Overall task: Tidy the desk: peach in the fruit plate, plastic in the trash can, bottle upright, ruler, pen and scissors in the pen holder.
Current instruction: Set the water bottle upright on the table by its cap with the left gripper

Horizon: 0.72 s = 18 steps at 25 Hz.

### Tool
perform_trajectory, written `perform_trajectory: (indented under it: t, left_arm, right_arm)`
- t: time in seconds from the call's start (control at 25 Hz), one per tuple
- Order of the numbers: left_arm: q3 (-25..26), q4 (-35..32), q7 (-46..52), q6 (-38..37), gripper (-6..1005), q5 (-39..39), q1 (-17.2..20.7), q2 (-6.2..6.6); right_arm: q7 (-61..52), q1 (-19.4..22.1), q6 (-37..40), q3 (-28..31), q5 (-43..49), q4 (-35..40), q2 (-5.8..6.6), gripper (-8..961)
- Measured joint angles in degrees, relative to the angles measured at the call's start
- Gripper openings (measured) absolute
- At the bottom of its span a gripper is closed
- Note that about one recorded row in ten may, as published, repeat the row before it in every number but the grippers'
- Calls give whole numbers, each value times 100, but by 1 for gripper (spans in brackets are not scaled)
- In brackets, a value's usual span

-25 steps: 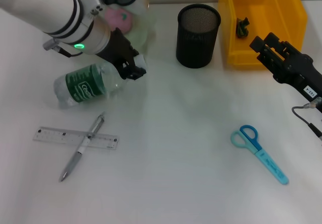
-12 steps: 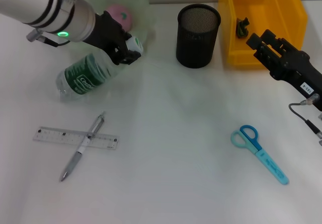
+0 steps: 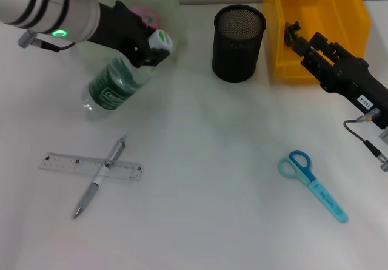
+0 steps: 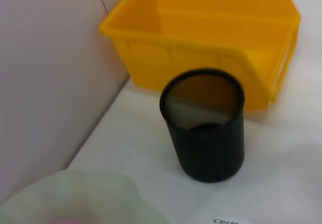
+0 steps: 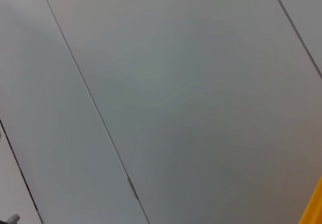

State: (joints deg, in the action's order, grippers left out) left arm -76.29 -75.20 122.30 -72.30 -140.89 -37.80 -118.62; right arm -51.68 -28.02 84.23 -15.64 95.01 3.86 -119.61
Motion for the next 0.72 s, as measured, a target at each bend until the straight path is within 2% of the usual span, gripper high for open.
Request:
perform_trajectory:
  t: [0.72]
  left_arm:
    - [921, -263, -555, -64, 435, 1173, 679, 27]
  right_arm:
    - [0, -93, -20, 3, 0, -17, 0, 544]
